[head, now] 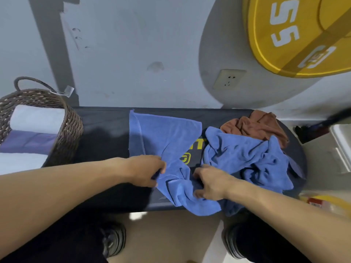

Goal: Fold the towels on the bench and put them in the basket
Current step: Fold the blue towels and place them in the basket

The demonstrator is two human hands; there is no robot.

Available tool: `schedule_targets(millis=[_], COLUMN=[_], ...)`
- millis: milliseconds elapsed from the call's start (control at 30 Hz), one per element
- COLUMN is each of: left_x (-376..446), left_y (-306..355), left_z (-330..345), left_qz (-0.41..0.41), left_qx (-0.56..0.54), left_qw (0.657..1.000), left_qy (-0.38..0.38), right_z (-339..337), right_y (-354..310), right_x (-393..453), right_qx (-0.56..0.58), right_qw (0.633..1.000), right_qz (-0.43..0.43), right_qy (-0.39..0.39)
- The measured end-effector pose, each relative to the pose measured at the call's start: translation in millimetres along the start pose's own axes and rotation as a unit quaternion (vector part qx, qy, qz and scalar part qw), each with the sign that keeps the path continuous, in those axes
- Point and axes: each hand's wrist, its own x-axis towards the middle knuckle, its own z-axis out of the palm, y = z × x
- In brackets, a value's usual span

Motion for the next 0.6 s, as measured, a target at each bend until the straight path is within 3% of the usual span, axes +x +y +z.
schedule_targets(millis=[133, 467, 600], left_x=[6.0, -5.2, -17.5], left_y=[-2.8, -24.3, -37.7], left_z=[-5.7, -2.6, -18.6], left_qz=[-0.007, -0.023, -0.064], left_qx=[-0.014, 0.048, -0.002], left_qw=[1.000, 0.998, 0.998], left_qy=[-0.012, 0.043, -0.022], right_z=[17.3, -24.5, -53.8], right_y=[12.8, -0.7, -2.9], right_x=[1.2, -8.7, -17.6], right_qx=[0.046, 0.158, 0.151], right_qw=[0.997, 0.982, 0.981], right_qz=[-0.016, -0.096, -0.111], right_qy=[0.063, 0.035, 0.046])
